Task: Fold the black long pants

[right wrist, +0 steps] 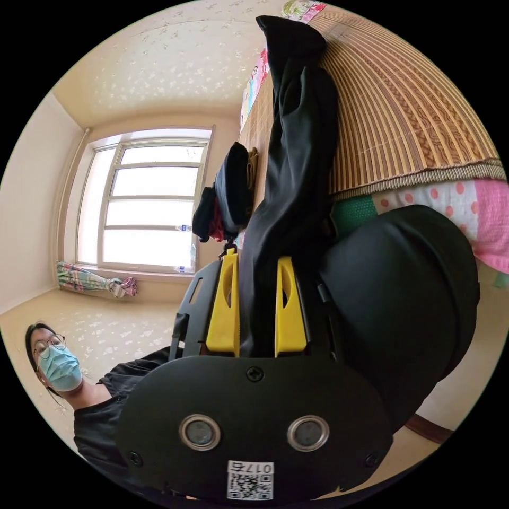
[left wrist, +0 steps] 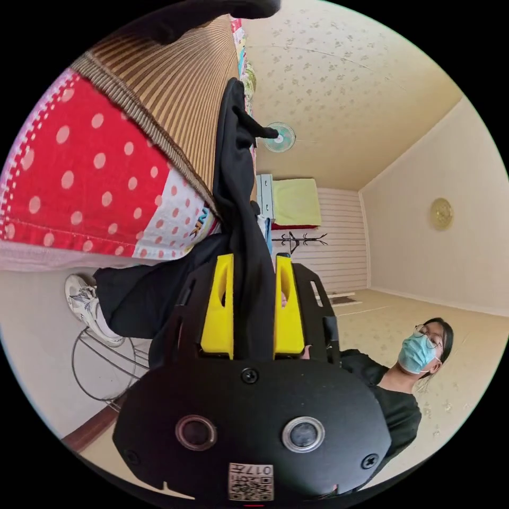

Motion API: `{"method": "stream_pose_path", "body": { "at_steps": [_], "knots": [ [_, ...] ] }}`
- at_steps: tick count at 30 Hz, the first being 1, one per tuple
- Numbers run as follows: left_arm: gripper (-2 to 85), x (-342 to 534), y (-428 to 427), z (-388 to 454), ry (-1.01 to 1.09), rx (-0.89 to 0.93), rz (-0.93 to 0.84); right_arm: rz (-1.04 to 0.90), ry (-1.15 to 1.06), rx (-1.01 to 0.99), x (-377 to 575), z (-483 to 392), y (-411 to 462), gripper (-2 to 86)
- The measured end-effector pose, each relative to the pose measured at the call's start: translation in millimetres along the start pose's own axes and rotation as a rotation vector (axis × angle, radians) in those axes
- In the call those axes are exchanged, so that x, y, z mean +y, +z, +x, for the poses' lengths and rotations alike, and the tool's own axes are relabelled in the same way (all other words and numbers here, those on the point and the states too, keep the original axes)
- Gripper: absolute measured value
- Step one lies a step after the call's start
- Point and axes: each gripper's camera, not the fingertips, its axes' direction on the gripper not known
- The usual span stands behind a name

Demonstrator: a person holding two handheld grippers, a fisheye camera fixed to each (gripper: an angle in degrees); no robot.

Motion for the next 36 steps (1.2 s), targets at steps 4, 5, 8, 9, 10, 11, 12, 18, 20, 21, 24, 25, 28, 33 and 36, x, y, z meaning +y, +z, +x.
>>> {"method": "stream_pose_path", "body": {
  "at_steps": [4,5,8,9,10,11,12,18,20,21,24,25,28,33,36],
  "knots": [
    [11.6,6,26,-43,-0.137,0.158,-0.078,0.004,0.005,0.058,8,-11,6,6.1],
    [9.4,12,29,-41,-0.126,0.134,-0.076,0.009,-0.01,0.057,12,-17,4,4.8],
    [4.5,27,23,-5,0.025,0.179,-0.029,0.031,-0.108,0.004,24,-45,-10,3.3],
    [4.2,30,22,5,0.052,0.197,-0.021,0.035,-0.137,0.004,26,-54,-14,3.1],
    [4.1,35,22,29,0.111,0.199,-0.017,0.046,-0.196,0.002,31,-75,-23,2.8],
    [4.1,39,24,61,0.188,0.175,-0.028,0.067,-0.263,-0.013,36,-100,-34,2.5],
    [4.0,41,26,79,0.237,0.16,-0.036,0.079,-0.299,-0.023,39,-115,-40,2.4],
    [3.9,100,60,310,0.828,-0.059,-0.087,0.208,-0.745,-0.059,94,-297,-118,1.7],
    [3.9,150,76,398,1.077,-0.141,-0.061,0.267,-0.934,-0.032,137,-377,-148,1.7],
    [3.9,163,79,415,1.129,-0.148,-0.055,0.284,-0.979,-0.025,149,-395,-155,1.7],
    [3.7,218,92,488,1.316,-0.075,-0.031,0.352,-1.125,-0.049,198,-479,-186,1.7],
    [3.7,236,94,511,1.362,-0.045,-0.007,0.368,-1.181,-0.067,216,-512,-196,1.7],
    [3.6,281,95,558,1.499,0.046,0.055,0.401,-1.333,-0.046,259,-584,-210,1.6],
    [3.7,300,94,606,1.491,0.097,0.144,0.392,-1.394,-0.023,282,-668,-213,1.4],
    [3.7,274,104,605,1.375,0.06,0.181,0.411,-1.28,0.005,247,-683,-213,1.4]
  ]
}}
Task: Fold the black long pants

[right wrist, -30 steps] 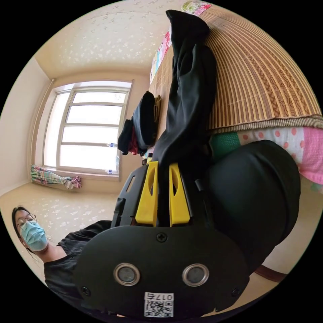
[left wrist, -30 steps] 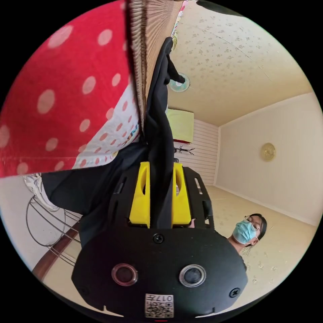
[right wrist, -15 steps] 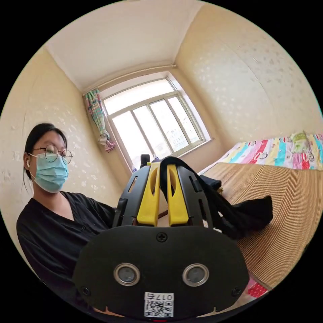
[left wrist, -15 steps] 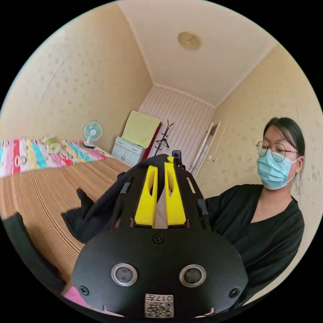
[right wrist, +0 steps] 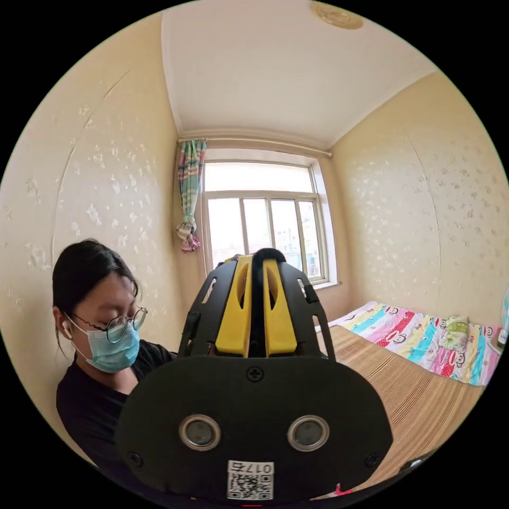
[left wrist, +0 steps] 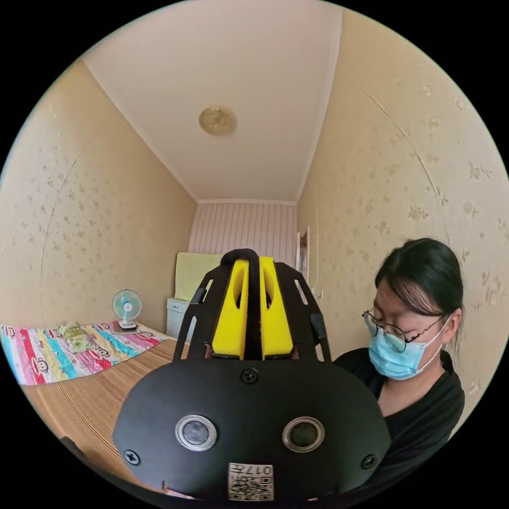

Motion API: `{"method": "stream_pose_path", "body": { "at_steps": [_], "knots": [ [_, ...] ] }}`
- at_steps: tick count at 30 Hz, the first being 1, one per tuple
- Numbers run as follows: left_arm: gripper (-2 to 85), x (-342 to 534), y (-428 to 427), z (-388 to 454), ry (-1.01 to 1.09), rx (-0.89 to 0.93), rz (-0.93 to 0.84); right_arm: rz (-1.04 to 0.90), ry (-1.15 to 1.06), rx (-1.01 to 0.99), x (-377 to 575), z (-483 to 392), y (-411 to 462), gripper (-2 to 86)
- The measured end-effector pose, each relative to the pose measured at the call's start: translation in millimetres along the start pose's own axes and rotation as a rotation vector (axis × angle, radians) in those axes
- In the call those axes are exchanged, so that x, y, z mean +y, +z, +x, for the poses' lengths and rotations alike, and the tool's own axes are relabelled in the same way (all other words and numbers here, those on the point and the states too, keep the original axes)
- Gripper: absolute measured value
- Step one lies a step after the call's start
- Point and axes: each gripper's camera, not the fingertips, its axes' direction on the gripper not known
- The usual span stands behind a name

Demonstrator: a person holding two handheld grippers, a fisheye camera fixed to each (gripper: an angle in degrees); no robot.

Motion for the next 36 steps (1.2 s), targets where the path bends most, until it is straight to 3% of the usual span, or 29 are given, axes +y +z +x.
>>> {"method": "stream_pose_path", "body": {
  "at_steps": [5,13,18,22,26,28,32,36],
  "knots": [
    [3.8,50,36,-106,-0.206,-0.331,-0.207,-0.171,0.317,0.134,38,142,47,1.3],
    [4.0,221,70,-260,-0.529,-0.433,-0.544,-0.421,0.572,0.386,192,282,105,1.4],
    [4.0,330,47,-269,-0.632,-0.347,-0.565,-0.554,0.504,0.384,276,263,112,1.8],
    [4.5,416,17,-233,-0.696,-0.23,-0.585,-0.593,0.463,0.238,357,201,87,2.8],
    [7.9,510,-11,-200,-0.893,-0.233,-0.706,-0.748,0.613,0.201,469,157,69,5.3],
    [9.0,530,-41,-196,-0.992,-0.267,-0.618,-0.694,0.752,0.217,507,155,44,6.8],
    [15.5,534,-98,-234,-1.122,-0.309,-0.371,-0.362,1.025,0.15,539,191,-15,15.1],
    [18.6,520,-93,-300,-1.103,-0.382,-0.424,-0.252,1.057,0.188,520,246,-11,20.4]
  ]
}}
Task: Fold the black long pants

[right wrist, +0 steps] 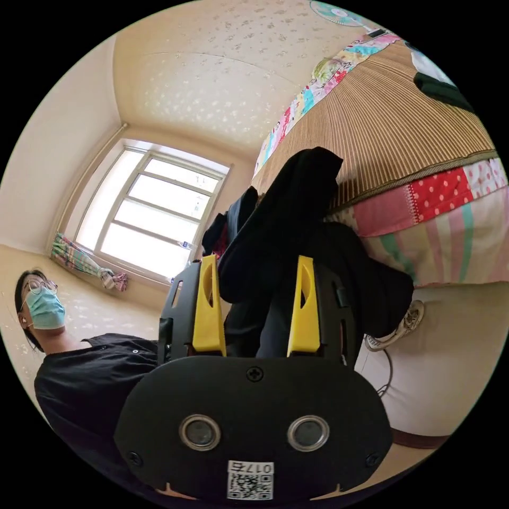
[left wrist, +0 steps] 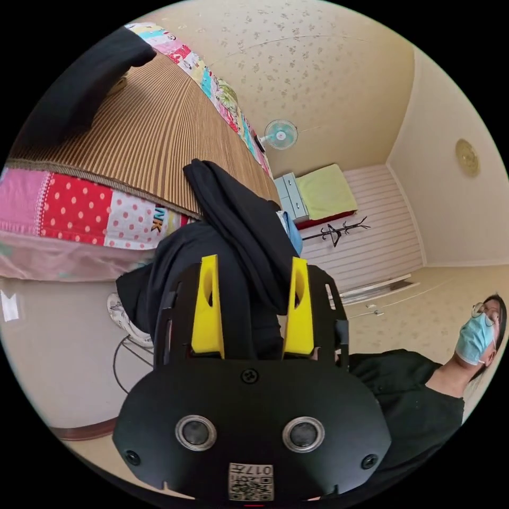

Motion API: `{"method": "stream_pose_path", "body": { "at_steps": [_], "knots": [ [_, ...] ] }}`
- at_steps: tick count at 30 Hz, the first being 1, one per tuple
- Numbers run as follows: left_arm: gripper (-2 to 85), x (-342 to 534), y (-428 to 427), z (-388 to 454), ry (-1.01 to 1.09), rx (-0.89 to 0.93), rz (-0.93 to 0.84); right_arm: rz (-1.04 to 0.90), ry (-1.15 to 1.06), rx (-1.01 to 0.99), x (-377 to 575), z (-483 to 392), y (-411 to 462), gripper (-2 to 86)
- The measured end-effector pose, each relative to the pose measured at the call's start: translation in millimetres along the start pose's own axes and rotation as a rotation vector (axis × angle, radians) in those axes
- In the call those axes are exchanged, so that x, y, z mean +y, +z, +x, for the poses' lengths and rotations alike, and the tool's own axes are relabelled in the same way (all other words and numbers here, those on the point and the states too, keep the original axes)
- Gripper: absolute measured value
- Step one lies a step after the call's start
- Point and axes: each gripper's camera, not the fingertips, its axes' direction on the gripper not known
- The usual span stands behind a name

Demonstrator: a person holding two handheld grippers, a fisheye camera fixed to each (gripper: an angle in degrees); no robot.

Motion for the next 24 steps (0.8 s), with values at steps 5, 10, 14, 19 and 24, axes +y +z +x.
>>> {"method": "stream_pose_path", "body": {
  "at_steps": [5,10,14,19,24],
  "knots": [
    [21.6,-87,55,-34,-0.052,-0.021,-0.116,-0.092,0.051,0.061,-91,17,71,25.2],
    [21.2,-113,84,-49,-0.049,-0.04,-0.17,-0.21,0.037,0.165,-127,23,123,22.9],
    [15.7,-114,85,-42,0.009,-0.066,-0.139,-0.357,-0.012,0.103,-136,14,163,14.8],
    [12.1,-102,77,-14,0.075,-0.002,-0.098,-0.283,-0.064,-0.01,-123,-12,145,10.0],
    [11.4,-98,98,44,0.171,0.098,-0.085,-0.193,-0.177,-0.015,-115,-46,68,8.5]
  ]
}}
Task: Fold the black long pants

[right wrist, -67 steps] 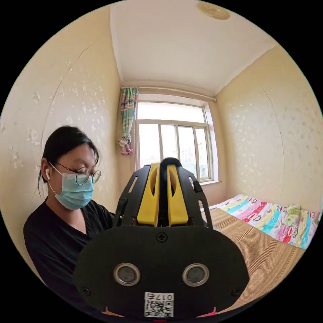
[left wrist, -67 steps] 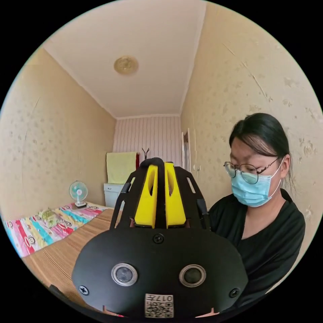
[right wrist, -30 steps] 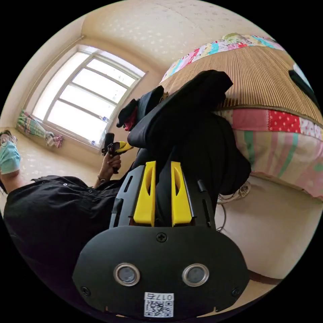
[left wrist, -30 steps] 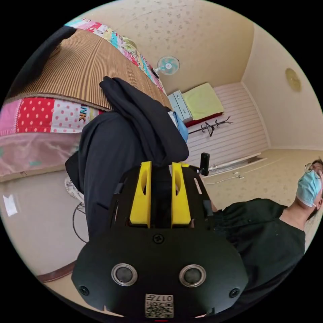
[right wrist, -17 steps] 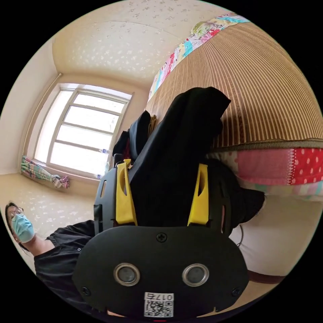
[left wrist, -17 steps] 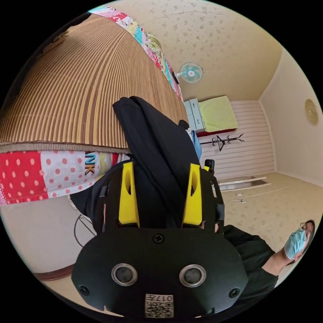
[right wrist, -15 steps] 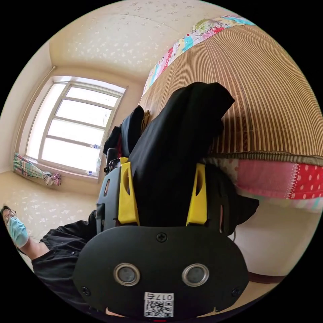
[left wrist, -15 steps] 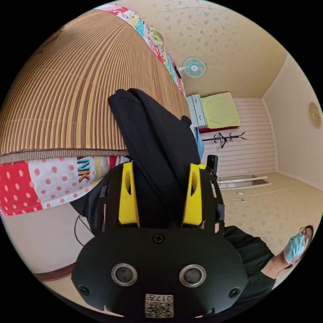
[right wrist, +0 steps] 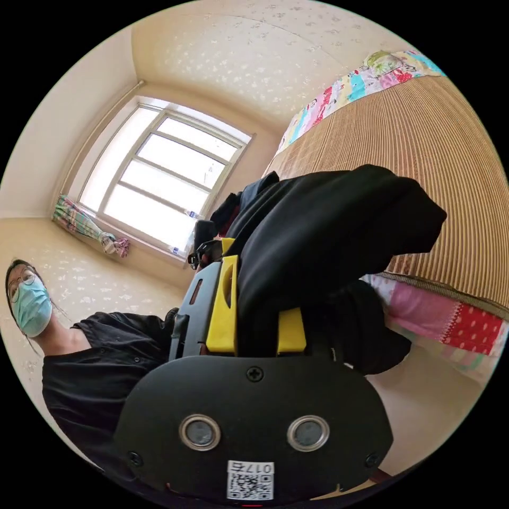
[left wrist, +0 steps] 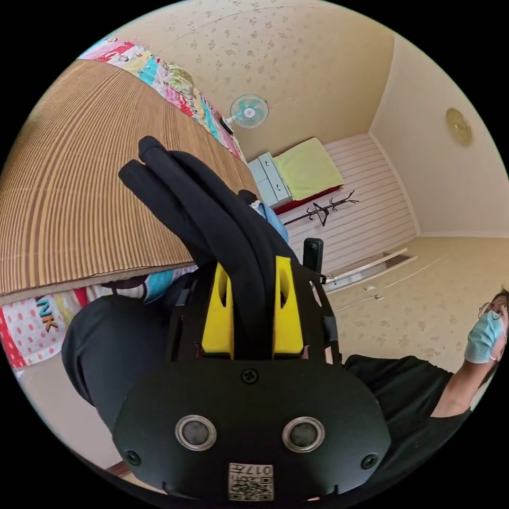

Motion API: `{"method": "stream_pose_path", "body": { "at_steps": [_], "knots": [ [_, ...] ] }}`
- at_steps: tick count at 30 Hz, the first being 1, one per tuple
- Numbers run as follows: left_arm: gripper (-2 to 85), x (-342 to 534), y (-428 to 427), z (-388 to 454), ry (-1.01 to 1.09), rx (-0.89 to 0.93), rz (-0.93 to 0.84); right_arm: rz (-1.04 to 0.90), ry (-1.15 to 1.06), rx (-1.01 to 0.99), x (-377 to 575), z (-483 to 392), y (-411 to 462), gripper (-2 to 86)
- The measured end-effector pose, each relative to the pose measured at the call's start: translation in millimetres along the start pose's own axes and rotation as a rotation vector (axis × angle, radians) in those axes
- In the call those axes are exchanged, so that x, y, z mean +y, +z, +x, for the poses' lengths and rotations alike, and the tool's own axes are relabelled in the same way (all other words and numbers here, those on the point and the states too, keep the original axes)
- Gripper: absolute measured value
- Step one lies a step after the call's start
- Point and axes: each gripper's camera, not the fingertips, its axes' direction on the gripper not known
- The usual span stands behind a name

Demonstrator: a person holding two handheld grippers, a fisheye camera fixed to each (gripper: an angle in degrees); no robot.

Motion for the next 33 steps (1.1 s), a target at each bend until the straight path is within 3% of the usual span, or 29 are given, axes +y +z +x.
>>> {"method": "stream_pose_path", "body": {
  "at_steps": [3,9,12,14,16,18,19,22,24,25,29,33],
  "knots": [
    [11.3,-29,46,50,0.083,0.095,-0.02,0.032,-0.092,0.077,-6,-35,-82,8.4],
    [12.6,-121,188,150,0.25,0.257,-0.144,0.041,-0.168,0.433,-61,-102,-278,9.7],
    [15.5,-142,273,174,0.304,0.176,-0.304,0.002,-0.009,0.806,-99,-89,-360,11.4],
    [15.0,-107,312,165,0.301,0.15,-0.417,0.074,0.237,1.183,-103,-65,-403,10.3],
    [13.0,-60,318,152,0.36,0.154,-0.493,0.19,0.391,1.416,-93,-48,-412,8.7],
    [12.1,-11,308,129,0.365,0.128,-0.531,0.256,0.368,1.398,-76,-23,-394,6.6],
    [12.3,17,293,111,0.337,0.13,-0.546,0.263,0.331,1.295,-61,6,-374,4.8],
    [12.8,66,234,74,0.248,0.182,-0.531,0.187,0.45,1.205,-13,110,-310,1.8],
    [12.8,86,183,63,0.233,0.157,-0.483,0.394,0.375,1.226,18,112,-289,1.2],
    [12.8,97,145,58,0.218,0.11,-0.435,0.48,0.368,1.239,27,109,-282,1.0],
    [12.9,140,19,41,0.087,-0.059,-0.195,0.349,0.301,1.425,11,105,-247,0.6],
    [13.0,186,-58,43,-0.019,-0.221,0.047,0.314,0.406,1.448,-8,95,-244,0.6]
  ]
}}
